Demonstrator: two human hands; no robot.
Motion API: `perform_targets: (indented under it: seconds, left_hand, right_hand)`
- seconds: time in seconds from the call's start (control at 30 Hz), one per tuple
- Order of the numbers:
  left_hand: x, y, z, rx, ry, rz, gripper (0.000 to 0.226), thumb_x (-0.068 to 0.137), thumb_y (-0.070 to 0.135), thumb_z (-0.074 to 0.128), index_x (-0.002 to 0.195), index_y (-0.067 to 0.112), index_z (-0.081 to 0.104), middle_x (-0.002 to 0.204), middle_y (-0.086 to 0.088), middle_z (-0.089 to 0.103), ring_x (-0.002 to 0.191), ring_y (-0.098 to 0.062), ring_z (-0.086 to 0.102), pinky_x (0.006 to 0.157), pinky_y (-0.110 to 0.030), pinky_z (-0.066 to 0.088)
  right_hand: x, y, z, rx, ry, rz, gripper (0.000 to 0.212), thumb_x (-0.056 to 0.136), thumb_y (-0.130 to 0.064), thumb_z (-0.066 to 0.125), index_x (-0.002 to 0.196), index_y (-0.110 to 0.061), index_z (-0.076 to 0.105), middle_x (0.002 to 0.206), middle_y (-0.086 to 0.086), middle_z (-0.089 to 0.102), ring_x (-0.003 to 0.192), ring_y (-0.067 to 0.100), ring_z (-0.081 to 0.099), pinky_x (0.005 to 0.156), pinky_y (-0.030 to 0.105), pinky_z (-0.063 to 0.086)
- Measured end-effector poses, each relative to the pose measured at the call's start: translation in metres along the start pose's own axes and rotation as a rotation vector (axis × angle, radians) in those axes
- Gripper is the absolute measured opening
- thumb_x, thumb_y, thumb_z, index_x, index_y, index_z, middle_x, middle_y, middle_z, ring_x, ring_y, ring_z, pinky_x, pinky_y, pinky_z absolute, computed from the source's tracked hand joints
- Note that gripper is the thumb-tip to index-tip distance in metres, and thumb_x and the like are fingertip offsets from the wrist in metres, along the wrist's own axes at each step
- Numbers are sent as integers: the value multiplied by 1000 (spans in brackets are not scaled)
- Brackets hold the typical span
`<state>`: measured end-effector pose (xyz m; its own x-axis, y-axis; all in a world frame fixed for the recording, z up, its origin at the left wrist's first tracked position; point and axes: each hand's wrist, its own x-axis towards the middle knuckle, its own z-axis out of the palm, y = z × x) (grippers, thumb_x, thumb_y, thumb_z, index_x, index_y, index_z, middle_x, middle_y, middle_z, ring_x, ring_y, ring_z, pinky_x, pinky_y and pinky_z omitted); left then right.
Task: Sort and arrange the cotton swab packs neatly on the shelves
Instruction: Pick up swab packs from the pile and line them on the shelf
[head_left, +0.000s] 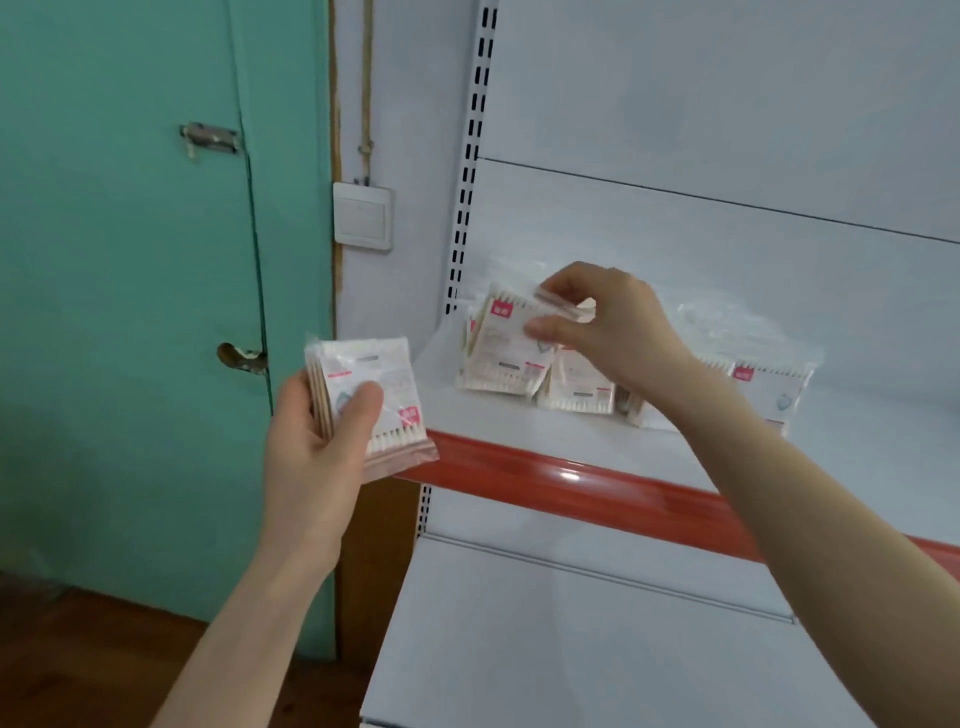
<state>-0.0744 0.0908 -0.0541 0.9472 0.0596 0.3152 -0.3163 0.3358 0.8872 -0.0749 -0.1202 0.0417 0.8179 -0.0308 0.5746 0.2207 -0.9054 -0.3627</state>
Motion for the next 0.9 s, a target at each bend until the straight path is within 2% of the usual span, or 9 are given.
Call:
perform_targets:
  seconds: [0.07, 0.13, 0.23, 0.33, 0.4, 0.57, 0.77, 0.83, 0.9]
  left_hand:
    - [8, 2, -8, -24, -7, -16, 20, 88, 16, 57, 100, 32, 55, 103, 8, 66, 87, -6, 68, 60, -19, 55]
    - [14, 3, -13, -41, -12, -36, 17, 89, 16, 57, 99, 29, 56, 100, 6, 67, 83, -4, 69, 56, -16, 53]
    - [21, 4, -17, -39, -38, -65, 10, 92, 19, 53, 96, 27, 57, 97, 6, 67, 80, -3, 68, 53, -12, 50]
    - [27, 5, -20, -44, -81, -113, 11, 93, 21, 50, 94, 27, 59, 96, 5, 68, 85, -8, 67, 54, -12, 50]
    - [31, 7, -22, -50, -123, -136, 13, 93, 21, 50, 96, 27, 61, 96, 5, 69, 83, -6, 67, 55, -13, 51]
    - [34, 13, -23, -103, -209, -194, 18, 85, 20, 55, 101, 22, 64, 88, 6, 72, 82, -4, 68, 53, -15, 53]
    - [36, 15, -23, -135, -279, -211, 33, 70, 24, 59, 102, 20, 65, 95, 5, 72, 88, -6, 68, 61, -16, 54]
    - [36, 16, -22, -134, -277, -198, 35, 68, 23, 61, 102, 21, 64, 95, 7, 72, 90, -6, 68, 63, -16, 54]
    - [37, 18, -20, -177, -263, -211, 29, 71, 17, 62, 100, 18, 62, 92, 7, 73, 91, -10, 68, 62, -21, 56]
  right_hand:
    - [8, -5, 13, -152, -44, -21, 34, 82, -33, 68, 111, -17, 62, 97, -7, 58, 107, 14, 49, 76, 23, 32]
    - [11, -6, 24, -299, -63, -39, 39, 85, -38, 62, 118, -18, 60, 106, -4, 61, 113, 18, 45, 82, 26, 30]
    - [12, -5, 32, -450, -72, -54, 42, 87, -42, 57, 122, -19, 58, 119, 1, 60, 116, 20, 43, 91, 28, 32]
    - [15, -7, 32, -488, -96, -40, 41, 88, -43, 56, 123, -21, 57, 121, -1, 58, 117, 19, 42, 92, 28, 30]
    - [16, -9, 32, -505, -104, -34, 42, 88, -43, 56, 125, -22, 56, 122, -2, 58, 118, 18, 42, 92, 29, 30]
    - [15, -16, 32, -468, -79, -47, 36, 88, -34, 59, 123, -26, 55, 113, -4, 62, 112, 18, 44, 90, 28, 29]
    - [12, -15, 34, -500, -64, -42, 38, 88, -32, 60, 125, -24, 53, 117, -2, 59, 114, 18, 44, 92, 27, 29]
    - [7, -16, 32, -369, 14, -8, 39, 87, -31, 62, 124, -20, 54, 117, -2, 59, 112, 15, 47, 90, 23, 31]
    - [-2, -24, 26, -98, 156, 63, 30, 87, -28, 62, 115, -17, 60, 106, -6, 62, 98, 6, 53, 80, 11, 35]
